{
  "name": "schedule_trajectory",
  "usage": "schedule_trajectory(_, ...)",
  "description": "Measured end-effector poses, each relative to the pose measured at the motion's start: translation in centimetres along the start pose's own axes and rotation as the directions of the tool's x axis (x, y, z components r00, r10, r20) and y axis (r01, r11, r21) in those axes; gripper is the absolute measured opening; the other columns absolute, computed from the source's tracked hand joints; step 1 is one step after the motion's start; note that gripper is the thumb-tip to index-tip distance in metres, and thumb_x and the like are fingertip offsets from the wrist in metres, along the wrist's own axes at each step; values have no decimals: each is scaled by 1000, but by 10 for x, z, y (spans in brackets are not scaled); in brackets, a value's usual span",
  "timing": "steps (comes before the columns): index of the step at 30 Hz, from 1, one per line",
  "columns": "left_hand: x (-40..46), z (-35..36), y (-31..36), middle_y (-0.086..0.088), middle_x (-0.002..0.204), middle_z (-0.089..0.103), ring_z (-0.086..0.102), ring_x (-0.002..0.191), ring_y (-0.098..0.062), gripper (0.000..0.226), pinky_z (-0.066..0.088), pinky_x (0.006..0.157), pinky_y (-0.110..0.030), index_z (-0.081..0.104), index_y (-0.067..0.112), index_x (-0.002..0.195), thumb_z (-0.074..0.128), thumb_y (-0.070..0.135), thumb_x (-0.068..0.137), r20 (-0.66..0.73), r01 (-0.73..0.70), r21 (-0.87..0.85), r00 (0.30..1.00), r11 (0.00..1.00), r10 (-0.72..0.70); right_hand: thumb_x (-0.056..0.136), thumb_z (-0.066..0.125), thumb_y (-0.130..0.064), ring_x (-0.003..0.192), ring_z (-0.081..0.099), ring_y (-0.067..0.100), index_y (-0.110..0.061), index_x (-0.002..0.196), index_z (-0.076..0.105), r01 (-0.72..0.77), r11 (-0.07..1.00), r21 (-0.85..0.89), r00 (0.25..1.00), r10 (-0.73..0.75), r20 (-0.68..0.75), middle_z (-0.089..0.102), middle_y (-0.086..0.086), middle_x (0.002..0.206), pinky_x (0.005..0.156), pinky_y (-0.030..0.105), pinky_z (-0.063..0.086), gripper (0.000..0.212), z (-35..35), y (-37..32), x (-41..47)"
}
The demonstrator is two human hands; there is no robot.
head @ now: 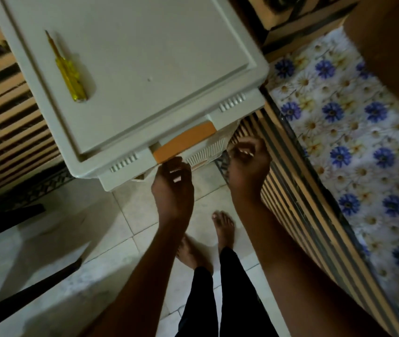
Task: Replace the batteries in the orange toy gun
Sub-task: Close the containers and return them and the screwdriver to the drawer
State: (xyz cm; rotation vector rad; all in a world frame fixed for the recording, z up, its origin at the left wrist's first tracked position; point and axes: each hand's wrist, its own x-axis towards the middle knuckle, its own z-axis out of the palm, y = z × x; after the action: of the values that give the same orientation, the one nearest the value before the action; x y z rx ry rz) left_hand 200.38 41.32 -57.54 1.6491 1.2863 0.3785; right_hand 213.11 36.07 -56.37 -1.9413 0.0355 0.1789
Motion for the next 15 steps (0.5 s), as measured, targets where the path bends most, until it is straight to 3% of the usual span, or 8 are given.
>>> schedule_trajectory(4,-18,-34,67,11,102,75,72,94,-3,17,53,78,-10,73,13,108,63,1,100,-9,-172,-47,985,984,172,90,72,1,88,66,-2,-4,106,69,81,997,11,992,-81,96,70,-6,98,77,16,55,17,-28,-37,-25)
schedule_trajectory(8,-36,-62,97,9,103,76,74,98,-9,22,57,82,-18,73,12,106,64,-6,97,30,-252,-78,966,964,255,92,71,-3,90,68,9,-8,101,70,254,967,15,957,-254,142,71,-7,96,80,33,60,11,-37,-82,-35)
schedule_trajectory(12,-19,-86,135,2,101,75,73,91,-9,13,57,80,-20,72,9,106,66,1,99,-95,-380,-33,922,924,376,92,71,-4,94,68,23,-1,98,72,530,847,-45,844,-522,124,71,10,99,83,39,56,7,-25,-110,-21)
schedule_trajectory(15,13,-102,152,-4,99,68,67,84,-13,15,55,72,-21,70,6,109,64,1,97,-239,-486,129,831,864,503,94,70,-10,105,66,33,-2,104,75,658,743,-124,751,-636,175,69,16,109,88,48,55,14,-10,-118,-7)
